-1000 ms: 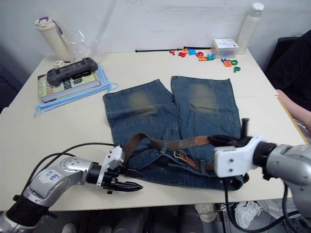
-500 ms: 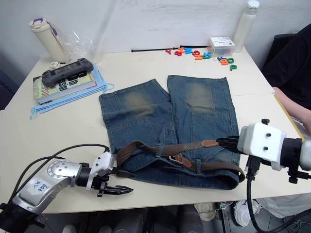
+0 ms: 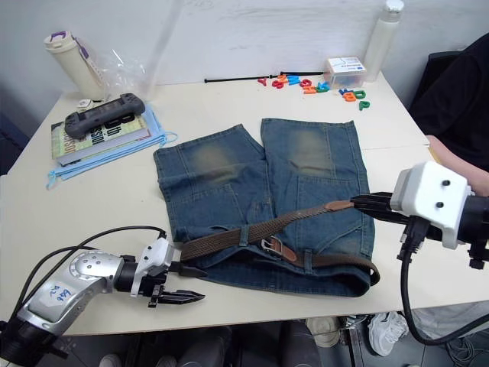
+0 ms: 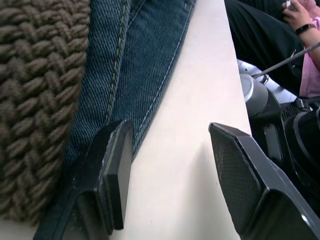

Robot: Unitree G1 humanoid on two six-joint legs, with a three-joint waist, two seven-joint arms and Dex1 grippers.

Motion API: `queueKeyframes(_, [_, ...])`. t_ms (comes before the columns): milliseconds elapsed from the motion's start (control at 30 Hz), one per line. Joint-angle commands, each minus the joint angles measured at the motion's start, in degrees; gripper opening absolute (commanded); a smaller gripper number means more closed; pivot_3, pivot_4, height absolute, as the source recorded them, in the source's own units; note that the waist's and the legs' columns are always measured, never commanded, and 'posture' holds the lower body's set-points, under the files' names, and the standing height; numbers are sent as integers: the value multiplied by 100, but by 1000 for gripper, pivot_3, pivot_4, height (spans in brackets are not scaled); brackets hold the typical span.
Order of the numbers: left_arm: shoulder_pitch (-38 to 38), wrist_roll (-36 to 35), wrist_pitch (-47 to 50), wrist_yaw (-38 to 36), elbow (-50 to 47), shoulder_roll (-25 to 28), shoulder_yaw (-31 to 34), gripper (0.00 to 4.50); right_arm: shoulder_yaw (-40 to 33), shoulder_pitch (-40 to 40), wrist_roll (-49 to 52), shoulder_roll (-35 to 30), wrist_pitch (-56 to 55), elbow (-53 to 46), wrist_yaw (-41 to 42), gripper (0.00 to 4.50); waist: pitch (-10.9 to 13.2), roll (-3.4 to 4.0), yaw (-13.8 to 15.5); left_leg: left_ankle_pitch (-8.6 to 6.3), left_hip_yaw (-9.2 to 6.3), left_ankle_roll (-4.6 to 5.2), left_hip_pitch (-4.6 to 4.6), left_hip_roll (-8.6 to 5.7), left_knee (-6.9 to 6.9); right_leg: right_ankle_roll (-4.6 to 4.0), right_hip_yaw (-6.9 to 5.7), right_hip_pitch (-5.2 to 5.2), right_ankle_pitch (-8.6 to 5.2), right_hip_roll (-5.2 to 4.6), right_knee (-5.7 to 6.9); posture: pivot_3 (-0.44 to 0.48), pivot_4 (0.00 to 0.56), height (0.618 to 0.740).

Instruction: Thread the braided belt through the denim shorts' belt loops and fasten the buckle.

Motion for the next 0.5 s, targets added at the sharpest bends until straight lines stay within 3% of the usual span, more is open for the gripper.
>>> queueKeyframes(33, [287,719,219,121,929,291,-13,2802,-433,30,176,-109,90,-67,131,24,0,0,-2,0,0,0,2,2,-1,-1,-2,0,0,1,4,0,150,659])
queueKeyframes(333, [6,200,31,21,454,-63,422,2802,459,-401,910,149,415,-763,-698,24,41,9,-11,15,4,-26,5,19,0,-16,-16,-2,3,1,21,0,150,659])
queueKeyframes(467, [-54,-187,313,-17,18,-143,746,4297,932,-551,933,245,426,-909,-1057,0,71,-38,28,36,11,-55,-9,35,4,-18,-36,-25,15,-2,18,0,150,659])
queueKeyframes(500, [-71,-396,516,-42,-183,-105,867,4412,1029,-590,914,267,426,-927,-1140,0,77,-47,50,36,11,-55,-17,34,6,-11,-36,-30,20,-3,17,0,150,659])
